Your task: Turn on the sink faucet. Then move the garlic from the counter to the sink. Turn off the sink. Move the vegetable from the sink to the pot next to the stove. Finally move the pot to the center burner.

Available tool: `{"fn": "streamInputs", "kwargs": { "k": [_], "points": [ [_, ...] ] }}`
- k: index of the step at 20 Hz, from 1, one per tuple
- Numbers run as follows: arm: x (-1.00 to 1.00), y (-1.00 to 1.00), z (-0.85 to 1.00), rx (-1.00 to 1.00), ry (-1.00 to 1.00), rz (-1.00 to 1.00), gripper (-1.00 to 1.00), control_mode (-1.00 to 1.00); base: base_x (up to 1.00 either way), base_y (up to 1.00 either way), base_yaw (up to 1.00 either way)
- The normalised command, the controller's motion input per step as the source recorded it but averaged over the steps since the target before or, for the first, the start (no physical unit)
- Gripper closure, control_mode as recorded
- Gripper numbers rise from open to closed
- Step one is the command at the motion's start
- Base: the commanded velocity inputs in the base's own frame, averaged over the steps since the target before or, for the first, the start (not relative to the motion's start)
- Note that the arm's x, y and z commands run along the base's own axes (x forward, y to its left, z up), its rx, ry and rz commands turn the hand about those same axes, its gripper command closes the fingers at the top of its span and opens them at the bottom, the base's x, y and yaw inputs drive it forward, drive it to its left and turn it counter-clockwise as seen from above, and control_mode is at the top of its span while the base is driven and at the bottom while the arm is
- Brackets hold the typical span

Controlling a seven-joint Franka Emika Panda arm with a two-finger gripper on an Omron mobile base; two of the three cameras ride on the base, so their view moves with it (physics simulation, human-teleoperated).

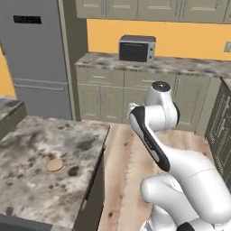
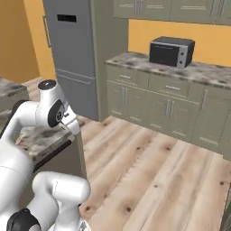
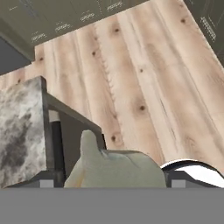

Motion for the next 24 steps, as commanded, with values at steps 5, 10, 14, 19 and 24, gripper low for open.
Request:
{"fn": "streamInputs", "kwargs": {
  "k": [5,10,14,19,24],
  "points": [
    [0.0,0.0,0.0,0.0,0.0,0.0,1.0,1.0,0.03,-0.35,-0.45],
    [0.0,0.0,0.0,0.0,0.0,0.0,1.0,1.0,0.03,-0.32,-0.44],
    [0.0,0.0,0.0,0.0,0.0,0.0,1.0,1.0,0.01,-0.3,-0.44],
    [0.0,0.0,0.0,0.0,0.0,0.0,1.0,1.0,0.0,-0.31,-0.44],
    [0.0,0.0,0.0,0.0,0.0,0.0,1.0,1.0,-0.09,-0.31,-0.44]
  ]
}}
